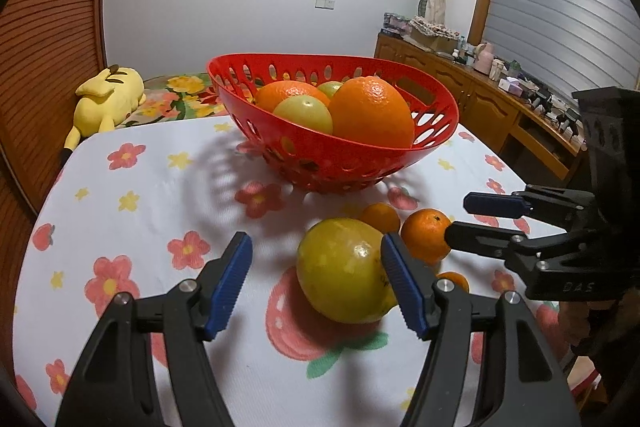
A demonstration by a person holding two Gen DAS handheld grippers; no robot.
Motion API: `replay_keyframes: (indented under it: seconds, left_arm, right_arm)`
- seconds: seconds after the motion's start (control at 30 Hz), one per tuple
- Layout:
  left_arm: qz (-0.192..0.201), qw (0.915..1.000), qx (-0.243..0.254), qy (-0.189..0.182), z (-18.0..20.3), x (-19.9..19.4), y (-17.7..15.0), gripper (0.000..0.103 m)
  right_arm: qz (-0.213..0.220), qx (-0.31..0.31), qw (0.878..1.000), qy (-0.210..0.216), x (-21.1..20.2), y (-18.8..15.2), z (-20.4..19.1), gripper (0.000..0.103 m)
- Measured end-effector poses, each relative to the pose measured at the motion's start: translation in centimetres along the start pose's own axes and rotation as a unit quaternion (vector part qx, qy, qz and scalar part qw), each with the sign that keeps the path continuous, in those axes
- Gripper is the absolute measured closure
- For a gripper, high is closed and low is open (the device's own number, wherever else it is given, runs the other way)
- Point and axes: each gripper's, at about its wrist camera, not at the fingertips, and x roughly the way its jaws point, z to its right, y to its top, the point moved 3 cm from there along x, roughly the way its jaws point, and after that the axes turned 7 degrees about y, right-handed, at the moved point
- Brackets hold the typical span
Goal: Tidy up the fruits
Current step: 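Move both grippers back toward the fruit left on the table, then grasp the mandarin with the right gripper while the left gripper grasps another yellow pomelo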
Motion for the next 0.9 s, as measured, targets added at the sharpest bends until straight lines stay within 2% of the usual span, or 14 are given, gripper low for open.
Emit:
replay_keyframes:
  seconds: [0.57, 0.67, 0.77, 0.9]
  left_arm:
    - [0.013, 0.9997, -0.017, -0.009, -0.2, 0.0, -0.4, 0.032]
    - [0.013, 0.9998, -0.016, -0.007, -0.3, 0.0, -0.4, 0.032]
    - [0.011, 0.9998, -0.015, -0.005, -0.2, 0.0, -0.4, 0.032]
    - [0.006, 0.9999, -0.014, -0.002, 0.0, 0.0, -0.3, 0.032]
  right_arm:
    - [-0.026, 0.022, 0.999, 0.015, 2.2, -0.5, 0.7, 0.046]
    - [-0.031, 0.021, 0.999, 0.011, 2.5, -0.5, 0.8, 0.049]
    - [-0.030, 0.023, 0.999, 0.006, 2.7, -0.6, 1.0, 0.057]
    - [-0.019, 0.034, 0.999, -0.002, 1.9, -0.6, 1.5, 0.058]
